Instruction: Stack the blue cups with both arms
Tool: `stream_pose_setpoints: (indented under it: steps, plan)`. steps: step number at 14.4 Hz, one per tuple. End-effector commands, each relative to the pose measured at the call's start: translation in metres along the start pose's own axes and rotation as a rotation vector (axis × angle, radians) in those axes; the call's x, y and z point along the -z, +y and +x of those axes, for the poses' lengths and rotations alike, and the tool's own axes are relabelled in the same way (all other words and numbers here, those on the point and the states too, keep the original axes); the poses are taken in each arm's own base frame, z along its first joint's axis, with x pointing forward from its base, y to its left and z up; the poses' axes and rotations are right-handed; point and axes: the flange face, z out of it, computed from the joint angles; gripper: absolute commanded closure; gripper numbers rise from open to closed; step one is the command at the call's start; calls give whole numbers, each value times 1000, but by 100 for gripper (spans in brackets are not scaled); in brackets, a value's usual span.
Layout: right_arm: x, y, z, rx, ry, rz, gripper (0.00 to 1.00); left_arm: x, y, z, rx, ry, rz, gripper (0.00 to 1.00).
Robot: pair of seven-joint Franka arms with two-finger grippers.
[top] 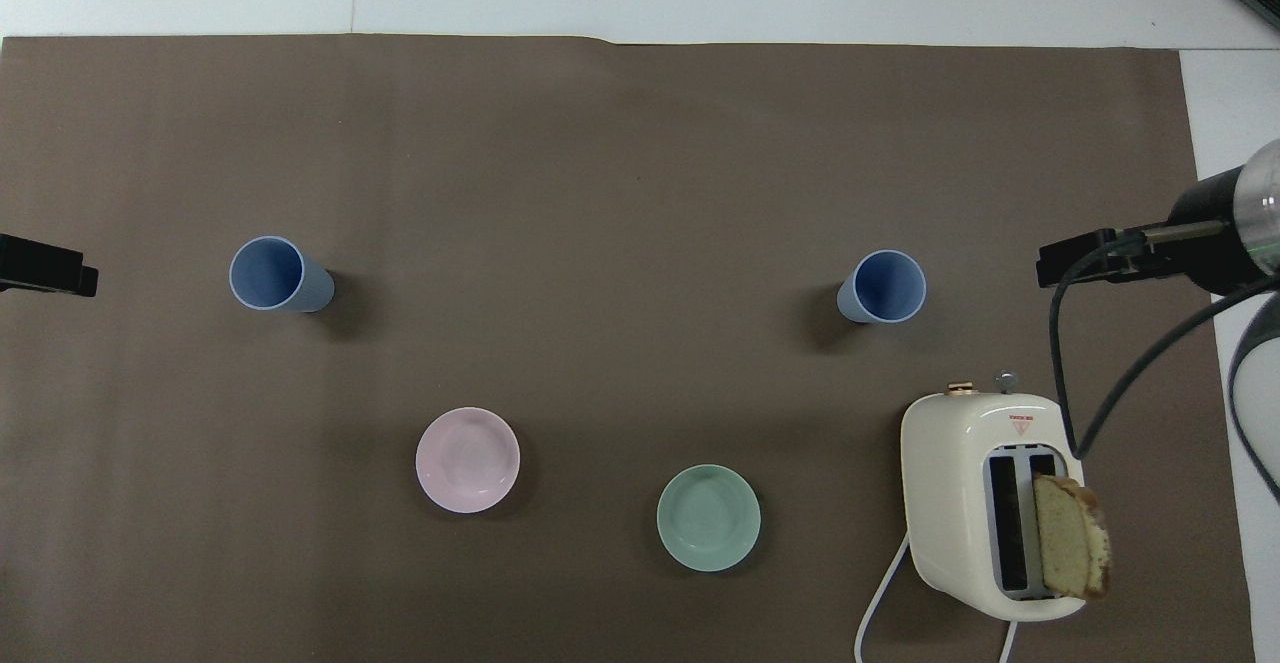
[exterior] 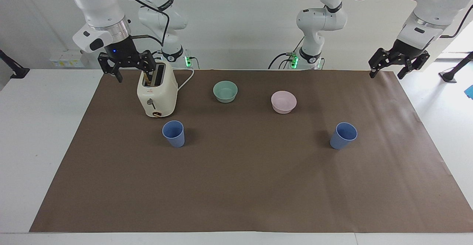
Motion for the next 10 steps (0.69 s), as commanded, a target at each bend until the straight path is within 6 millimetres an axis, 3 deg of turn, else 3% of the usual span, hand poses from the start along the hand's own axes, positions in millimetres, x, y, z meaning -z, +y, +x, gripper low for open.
stream_pose_setpoints:
  steps: [1, 7, 10]
  plan:
    - [1, 0, -7, 4, 6, 19, 0, 6, -1, -3, 11, -2, 6, 0]
    - [0, 0, -7, 5, 6, 19, 0, 7, 4, -3, 0, -2, 7, 0]
    - [0, 0, -7, 5, 4, 19, 0, 7, -3, -4, 14, -5, 7, 0]
